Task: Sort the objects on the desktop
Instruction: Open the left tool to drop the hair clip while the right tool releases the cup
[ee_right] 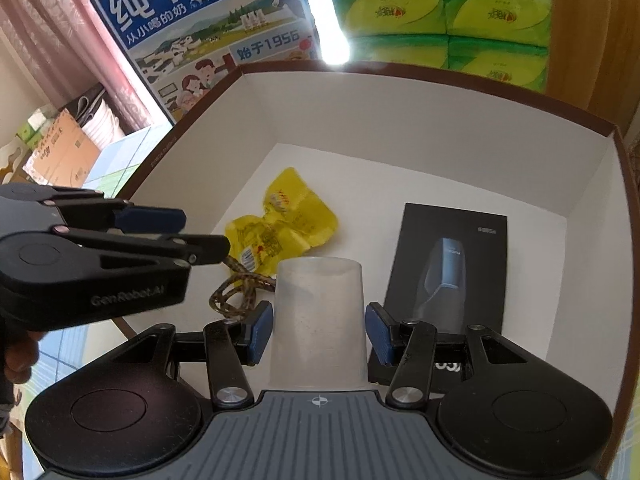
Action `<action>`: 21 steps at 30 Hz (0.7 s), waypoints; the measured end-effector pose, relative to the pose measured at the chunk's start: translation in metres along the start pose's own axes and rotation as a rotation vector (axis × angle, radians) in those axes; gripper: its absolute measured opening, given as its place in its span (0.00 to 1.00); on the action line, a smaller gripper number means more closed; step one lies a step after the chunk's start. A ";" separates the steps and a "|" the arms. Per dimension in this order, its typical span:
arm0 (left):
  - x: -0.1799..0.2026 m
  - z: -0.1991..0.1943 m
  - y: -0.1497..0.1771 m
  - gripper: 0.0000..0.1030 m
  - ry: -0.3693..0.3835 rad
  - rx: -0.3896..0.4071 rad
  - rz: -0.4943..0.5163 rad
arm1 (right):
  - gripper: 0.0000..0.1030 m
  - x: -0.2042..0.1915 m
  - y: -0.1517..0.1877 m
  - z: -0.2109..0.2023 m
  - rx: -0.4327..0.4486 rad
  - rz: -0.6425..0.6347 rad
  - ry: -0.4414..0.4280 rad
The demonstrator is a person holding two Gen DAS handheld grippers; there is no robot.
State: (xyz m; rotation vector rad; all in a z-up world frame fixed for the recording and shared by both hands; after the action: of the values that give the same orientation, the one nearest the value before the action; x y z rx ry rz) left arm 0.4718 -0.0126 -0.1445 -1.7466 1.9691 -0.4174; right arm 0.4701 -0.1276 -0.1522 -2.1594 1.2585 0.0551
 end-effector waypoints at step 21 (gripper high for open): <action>0.001 -0.022 0.003 0.77 0.002 0.033 0.021 | 0.98 0.003 -0.002 -0.031 0.032 -0.092 0.094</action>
State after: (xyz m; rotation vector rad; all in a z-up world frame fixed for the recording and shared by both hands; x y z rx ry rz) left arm 0.4576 -0.0150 -0.1275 -1.7043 1.9692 -0.4420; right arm 0.4654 -0.1460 -0.1275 -2.2116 1.2020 -0.1056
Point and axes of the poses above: each gripper's, at about its wrist camera, not at the fingertips, and z roughly the way its jaws point, x to its right, y to its underside, the point moved 9 cm from there along z, roughly the way its jaws point, and after that the axes turned 5 degrees about -y, right-handed, at the moved point
